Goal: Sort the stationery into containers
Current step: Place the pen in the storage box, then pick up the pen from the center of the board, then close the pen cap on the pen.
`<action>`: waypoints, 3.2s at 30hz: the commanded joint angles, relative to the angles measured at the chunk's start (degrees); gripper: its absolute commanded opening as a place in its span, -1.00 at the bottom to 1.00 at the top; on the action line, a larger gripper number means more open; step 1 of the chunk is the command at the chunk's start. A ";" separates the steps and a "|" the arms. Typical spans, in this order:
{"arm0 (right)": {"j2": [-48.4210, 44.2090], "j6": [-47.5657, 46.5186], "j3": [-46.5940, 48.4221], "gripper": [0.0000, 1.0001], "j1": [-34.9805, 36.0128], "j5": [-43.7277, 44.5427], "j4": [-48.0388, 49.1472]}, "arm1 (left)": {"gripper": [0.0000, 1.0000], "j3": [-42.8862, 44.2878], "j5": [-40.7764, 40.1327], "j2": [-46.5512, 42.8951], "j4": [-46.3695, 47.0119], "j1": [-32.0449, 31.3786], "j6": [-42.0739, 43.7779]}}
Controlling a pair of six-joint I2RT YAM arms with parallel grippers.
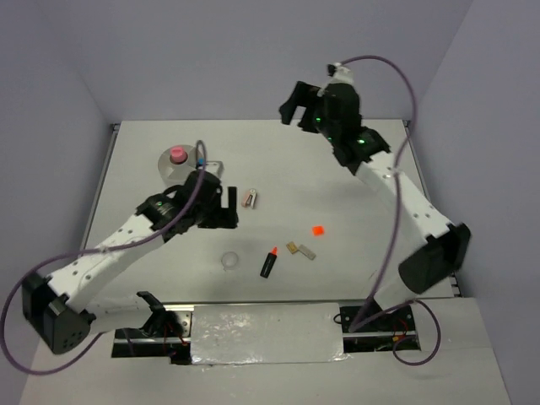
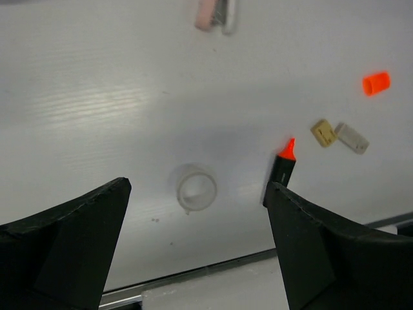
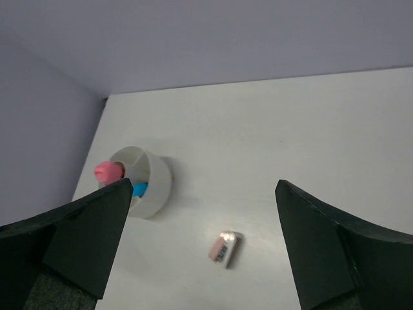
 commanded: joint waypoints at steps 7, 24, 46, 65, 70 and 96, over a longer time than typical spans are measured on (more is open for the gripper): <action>-25.46 -0.83 -34.10 0.97 -11.89 -1.53 -15.34 | 0.90 1.83 -3.00 20.28 11.08 -16.97 -1.61; -36.03 0.22 -47.57 0.93 -12.51 -8.92 -18.06 | 0.63 -6.34 -5.64 31.28 20.57 -27.97 -4.42; -38.33 3.73 -47.66 0.99 -12.51 -9.19 -19.91 | -0.73 -13.45 -1.86 32.34 27.87 -28.67 -3.45; -13.82 56.46 -41.16 0.97 0.85 18.06 -36.25 | -1.00 -7.57 -9.77 0.53 16.71 -28.67 3.75; -5.82 60.50 -36.33 0.89 1.11 18.84 -36.34 | -1.00 -9.41 -7.84 -4.83 16.80 -28.67 3.67; 4.57 65.71 -40.80 -0.27 2.96 18.49 -27.40 | -1.00 -8.19 -3.79 -8.27 14.34 -28.67 9.20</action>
